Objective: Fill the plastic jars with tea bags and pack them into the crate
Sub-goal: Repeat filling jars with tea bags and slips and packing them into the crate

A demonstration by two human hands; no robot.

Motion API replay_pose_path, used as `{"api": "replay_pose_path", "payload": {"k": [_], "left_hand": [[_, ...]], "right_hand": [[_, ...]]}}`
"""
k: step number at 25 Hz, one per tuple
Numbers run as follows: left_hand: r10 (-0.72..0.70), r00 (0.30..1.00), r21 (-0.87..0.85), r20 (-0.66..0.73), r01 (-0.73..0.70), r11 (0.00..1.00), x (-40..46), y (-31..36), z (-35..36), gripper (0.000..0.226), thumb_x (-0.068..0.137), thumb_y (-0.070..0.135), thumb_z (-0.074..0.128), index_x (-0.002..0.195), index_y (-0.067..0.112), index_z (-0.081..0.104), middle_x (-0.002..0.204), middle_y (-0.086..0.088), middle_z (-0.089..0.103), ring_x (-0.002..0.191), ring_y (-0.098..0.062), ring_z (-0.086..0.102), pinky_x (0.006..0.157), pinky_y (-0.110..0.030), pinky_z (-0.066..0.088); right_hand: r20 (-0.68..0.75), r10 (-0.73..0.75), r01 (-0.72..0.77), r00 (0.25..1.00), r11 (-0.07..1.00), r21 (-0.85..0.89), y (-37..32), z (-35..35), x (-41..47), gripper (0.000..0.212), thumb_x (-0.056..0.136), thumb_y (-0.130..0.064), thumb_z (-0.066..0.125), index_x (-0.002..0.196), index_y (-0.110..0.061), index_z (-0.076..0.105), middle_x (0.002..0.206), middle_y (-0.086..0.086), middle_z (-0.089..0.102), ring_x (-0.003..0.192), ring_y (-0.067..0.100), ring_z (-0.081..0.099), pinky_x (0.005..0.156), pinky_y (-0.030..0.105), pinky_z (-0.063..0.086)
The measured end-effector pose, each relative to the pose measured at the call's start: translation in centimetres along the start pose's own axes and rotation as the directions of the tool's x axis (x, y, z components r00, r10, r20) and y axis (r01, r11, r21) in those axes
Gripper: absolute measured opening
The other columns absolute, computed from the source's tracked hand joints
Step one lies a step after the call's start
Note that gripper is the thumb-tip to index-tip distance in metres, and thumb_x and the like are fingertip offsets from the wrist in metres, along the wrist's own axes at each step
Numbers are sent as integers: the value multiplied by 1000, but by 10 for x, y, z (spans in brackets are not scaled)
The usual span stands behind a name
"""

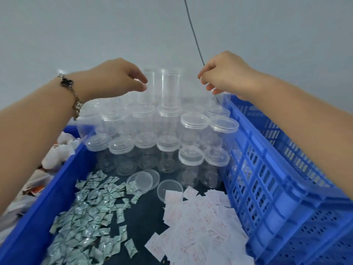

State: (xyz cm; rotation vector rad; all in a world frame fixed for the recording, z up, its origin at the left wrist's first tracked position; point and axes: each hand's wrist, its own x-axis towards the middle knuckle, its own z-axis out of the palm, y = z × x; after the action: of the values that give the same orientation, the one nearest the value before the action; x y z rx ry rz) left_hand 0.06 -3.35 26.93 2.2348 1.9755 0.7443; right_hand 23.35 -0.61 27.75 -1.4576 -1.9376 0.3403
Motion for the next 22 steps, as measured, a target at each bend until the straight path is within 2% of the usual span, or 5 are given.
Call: {"api": "replay_pose_path", "payload": {"k": [3,6,11,16,22], "left_hand": [[-71,997,-91,-27,68,993,18,-20,2,46,90,31,63,132,16,54,135,-6,53,115,-20,50,92,-26,34],[-120,993,-252,16,120,960,42,-19,21,69,88,31,67,145,10,35,144,-7,43,126,-23,45,93,-26,34],[-102,994,-417,46,112,902,82,-15,68,82,83,27,72,146,4,23,144,-11,39,113,-18,43,87,-27,34],[-68,997,-460,26,72,885,109,-9,96,83,83,26,71,145,2,22,146,-13,36,126,-24,43,86,-28,35],[-80,997,-462,-5,69,884,122,-7,109,83,83,21,71,146,2,19,135,-14,44,119,-27,46,84,-31,39]], "right_hand": [[5,104,-104,995,992,70,-11,21,30,23,84,-3,52,102,6,63,97,19,66,90,30,68,80,34,57],[32,215,-217,976,955,200,-15,44,54,9,85,-5,56,94,-5,55,99,13,55,95,27,66,85,34,55],[33,283,-283,959,933,223,-5,81,79,28,85,-3,58,112,-4,51,92,7,46,92,22,51,97,37,49],[89,298,-311,950,918,246,5,96,92,61,86,-5,57,140,-4,28,115,7,41,100,20,43,99,34,45],[133,303,-327,944,915,235,14,100,97,72,87,-4,55,145,-6,13,138,12,39,114,23,43,102,36,43]]}}
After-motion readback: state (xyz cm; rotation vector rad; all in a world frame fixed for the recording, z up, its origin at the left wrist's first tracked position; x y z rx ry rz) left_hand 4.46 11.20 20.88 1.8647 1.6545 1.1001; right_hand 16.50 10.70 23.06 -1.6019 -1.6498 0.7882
